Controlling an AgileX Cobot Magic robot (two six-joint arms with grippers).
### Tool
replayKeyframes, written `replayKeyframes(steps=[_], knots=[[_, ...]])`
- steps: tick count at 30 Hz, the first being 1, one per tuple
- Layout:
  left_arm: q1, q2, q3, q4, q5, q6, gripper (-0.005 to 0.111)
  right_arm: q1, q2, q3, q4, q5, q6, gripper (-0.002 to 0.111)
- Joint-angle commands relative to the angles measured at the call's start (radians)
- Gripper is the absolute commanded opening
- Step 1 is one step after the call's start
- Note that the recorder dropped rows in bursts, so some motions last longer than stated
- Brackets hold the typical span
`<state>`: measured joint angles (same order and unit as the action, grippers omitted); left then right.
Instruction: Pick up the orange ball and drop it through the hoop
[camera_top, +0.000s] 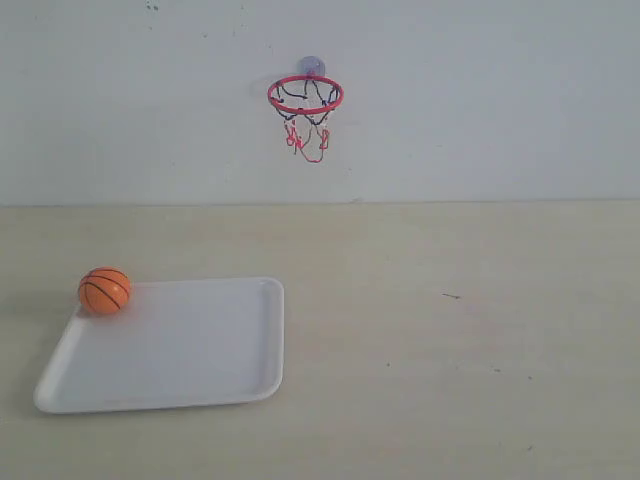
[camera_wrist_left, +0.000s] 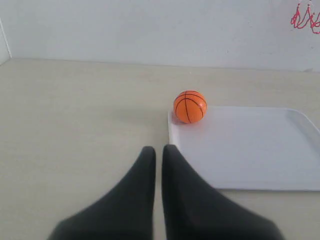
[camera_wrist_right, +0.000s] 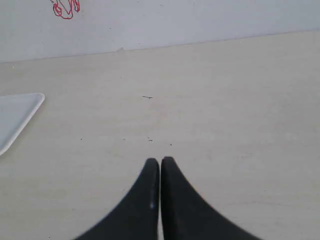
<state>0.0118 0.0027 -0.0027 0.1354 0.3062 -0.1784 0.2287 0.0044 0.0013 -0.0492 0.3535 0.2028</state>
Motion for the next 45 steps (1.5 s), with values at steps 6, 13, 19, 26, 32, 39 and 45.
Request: replayKeyframes(steps=[6, 13, 19, 26, 32, 39, 45], knots=[[-0.017, -0.003, 0.003, -0.004, -0.004, 0.004, 0.004, 0.002, -0.004, -0.001, -0.008, -0.009, -0.003, 0.000], [-0.016, -0.003, 0.001, -0.004, -0.020, -0.003, 0.004, 0.002, -0.004, -0.001, -0.008, -0.009, -0.003, 0.000], [-0.016, -0.003, -0.312, -0.135, -0.053, -0.007, 0.004, 0.002, -0.004, -0.001, -0.008, -0.009, -0.003, 0.000], [-0.016, -0.003, -0.490, -0.215, -0.166, -0.007, 0.004, 0.002, -0.004, -0.001, -0.008, -0.009, -0.003, 0.000], [-0.016, -0.003, -0.490, -0.222, -0.354, -0.007, 0.004, 0.002, -0.004, -0.001, -0.008, -0.009, -0.003, 0.000], [-0.016, 0.148, -0.550, -0.291, -0.545, -0.068, 0.004, 0.002, -0.004, -0.001, -0.008, -0.009, -0.003, 0.000], [-0.016, 0.391, -0.695, -0.291, -0.472, -0.068, 0.004, 0.002, -0.004, -0.001, -0.008, -0.009, -0.003, 0.000]])
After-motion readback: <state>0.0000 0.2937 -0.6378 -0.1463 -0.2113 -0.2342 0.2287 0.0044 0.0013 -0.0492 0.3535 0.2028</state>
